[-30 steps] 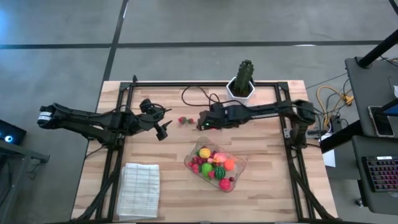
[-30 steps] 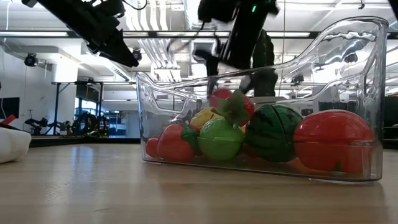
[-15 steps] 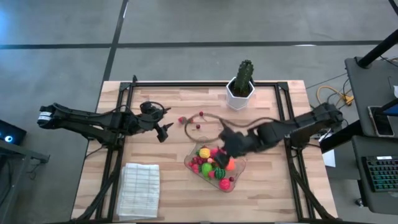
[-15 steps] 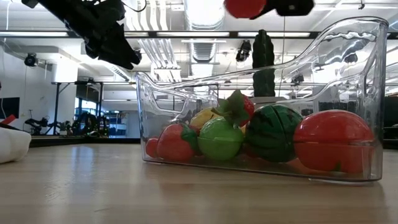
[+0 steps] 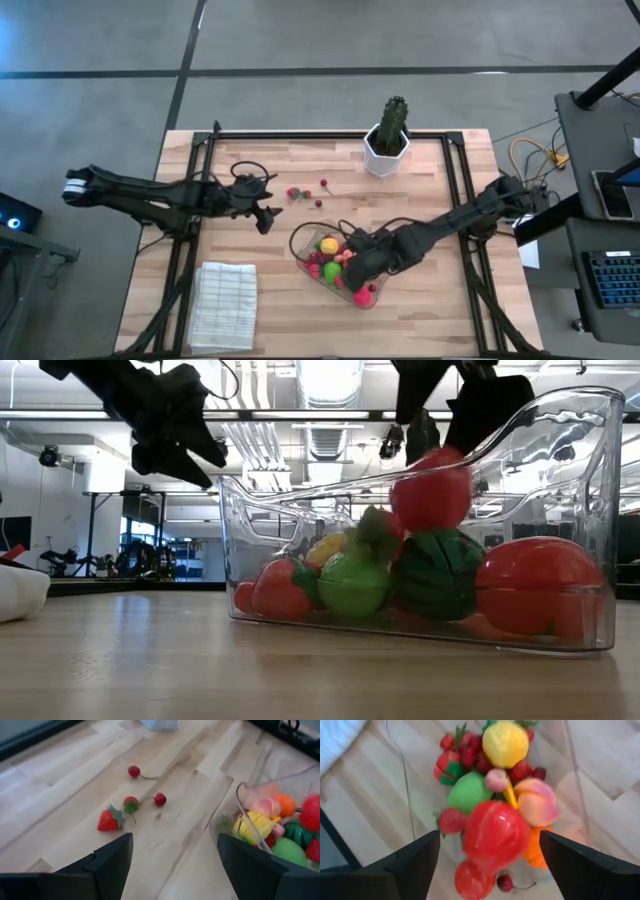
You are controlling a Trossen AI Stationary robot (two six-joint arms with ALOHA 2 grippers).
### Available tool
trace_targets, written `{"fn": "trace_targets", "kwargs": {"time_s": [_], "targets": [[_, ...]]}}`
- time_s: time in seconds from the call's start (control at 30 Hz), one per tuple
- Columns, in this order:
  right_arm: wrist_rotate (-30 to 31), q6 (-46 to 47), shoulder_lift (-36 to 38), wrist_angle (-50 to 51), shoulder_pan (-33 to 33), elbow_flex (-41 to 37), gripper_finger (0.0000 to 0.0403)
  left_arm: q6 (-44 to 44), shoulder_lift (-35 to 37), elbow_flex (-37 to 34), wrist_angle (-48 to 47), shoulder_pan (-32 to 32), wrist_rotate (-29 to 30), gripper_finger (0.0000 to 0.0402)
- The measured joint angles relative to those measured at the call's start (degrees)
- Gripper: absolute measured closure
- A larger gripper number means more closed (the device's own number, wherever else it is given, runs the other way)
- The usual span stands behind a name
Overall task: Pick and placing Produce into tupperware
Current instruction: Put the red strawberry into the transparent bin
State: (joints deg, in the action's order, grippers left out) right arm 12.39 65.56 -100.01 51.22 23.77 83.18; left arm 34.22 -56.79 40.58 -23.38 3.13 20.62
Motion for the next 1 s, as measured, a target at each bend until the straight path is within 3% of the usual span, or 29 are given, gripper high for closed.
{"fn": "trace_targets", "kwargs": {"time_s": [0.27, 0.43, 0.57, 0.87, 1.0], "targets": [[8.53, 2.58, 1.92, 3.06, 0.0, 0.07, 0.0036, -1.54, -3.98, 0.11, 0.09, -0.12, -2.17, 0.0126], [16.21, 3.84, 4.99, 5.1, 0.4, 1.52, 0.0035, -22.15, -6.85, 0.44, 0.31, -0.15, -8.31, 0.0126], [22.84, 1.54, 8.59, 5.64, 0.92, 3.64, 0.0035, -35.39, -9.59, 0.42, 0.55, -1.03, -8.12, 0.0126], [28.18, -1.47, 14.6, 5.75, 1.01, 4.61, 0.0035, -46.73, -18.41, 2.13, 0.42, -10.89, -8.42, 0.0126], [29.79, -1.48, 15.8, 5.75, 0.99, 4.61, 0.0035, -50.99, -21.89, 3.85, 1.92, -15.91, -12.05, 0.0126]]}}
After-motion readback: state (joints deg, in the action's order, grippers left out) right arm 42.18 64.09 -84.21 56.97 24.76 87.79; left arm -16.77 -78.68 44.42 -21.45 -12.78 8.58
